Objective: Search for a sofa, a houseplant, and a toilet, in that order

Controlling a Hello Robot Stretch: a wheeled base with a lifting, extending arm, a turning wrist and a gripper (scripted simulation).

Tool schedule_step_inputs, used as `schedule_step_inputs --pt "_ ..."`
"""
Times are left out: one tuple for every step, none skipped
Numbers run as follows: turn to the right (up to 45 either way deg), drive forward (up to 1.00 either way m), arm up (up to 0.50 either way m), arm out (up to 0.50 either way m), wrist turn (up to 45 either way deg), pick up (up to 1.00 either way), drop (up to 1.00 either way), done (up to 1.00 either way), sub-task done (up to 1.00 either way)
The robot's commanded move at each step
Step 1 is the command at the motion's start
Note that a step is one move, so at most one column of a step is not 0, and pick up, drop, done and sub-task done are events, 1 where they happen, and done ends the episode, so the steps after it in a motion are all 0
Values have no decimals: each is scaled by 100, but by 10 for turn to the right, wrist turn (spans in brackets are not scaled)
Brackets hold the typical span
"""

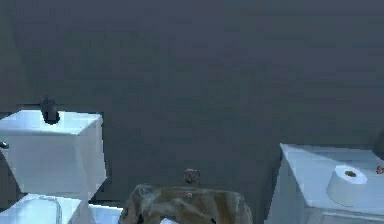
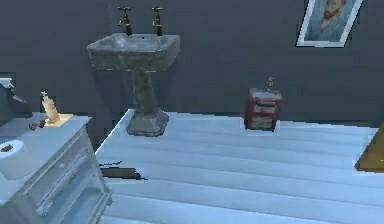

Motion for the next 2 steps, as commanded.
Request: schedule_step_inputs --pt "-450 0 0 0 0 0 0 0 0" --pt "-90 0 0 0 0 0 0 0 0"
